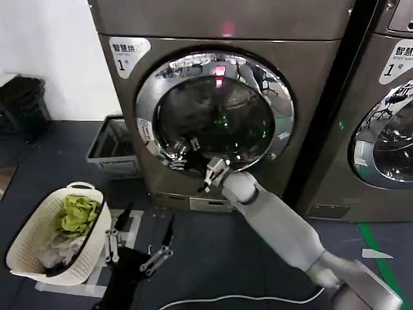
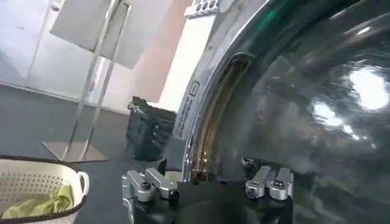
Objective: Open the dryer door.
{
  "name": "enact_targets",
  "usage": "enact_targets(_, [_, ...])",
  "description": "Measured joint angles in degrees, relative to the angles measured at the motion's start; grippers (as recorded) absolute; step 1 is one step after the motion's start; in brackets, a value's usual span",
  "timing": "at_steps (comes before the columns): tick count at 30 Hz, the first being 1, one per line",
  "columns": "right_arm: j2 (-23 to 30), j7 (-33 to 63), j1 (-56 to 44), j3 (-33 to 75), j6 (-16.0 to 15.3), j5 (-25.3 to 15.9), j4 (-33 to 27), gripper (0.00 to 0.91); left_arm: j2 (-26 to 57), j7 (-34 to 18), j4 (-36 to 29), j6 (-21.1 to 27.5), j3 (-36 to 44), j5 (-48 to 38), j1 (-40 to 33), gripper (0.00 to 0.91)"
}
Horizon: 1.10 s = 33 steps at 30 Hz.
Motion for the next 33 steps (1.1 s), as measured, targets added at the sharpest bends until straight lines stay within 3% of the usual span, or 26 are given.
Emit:
enact_targets(17, [6.56,0.20,3.26,-0.27,-0.59,-1.21,-6.59,0.907,-0.09,-0.02,0.07,-0.21,-0.12,-0.11,0.12,0.907])
enact_targets(25, [6.95,-3.71,4.78,-1.28,-0.21,0.10,-8.13,0.907,-0.09,-0.03,0.03,-0.35,-0.23,-0.12,0.30,0.907])
enact_targets(33, [5.48,-10.41,5.42,-1.87,2.09,1.75,-8.31,0.907,-0.10,-0.06,0.03,-0.40,-0.32,-0.13,0.32,0.907])
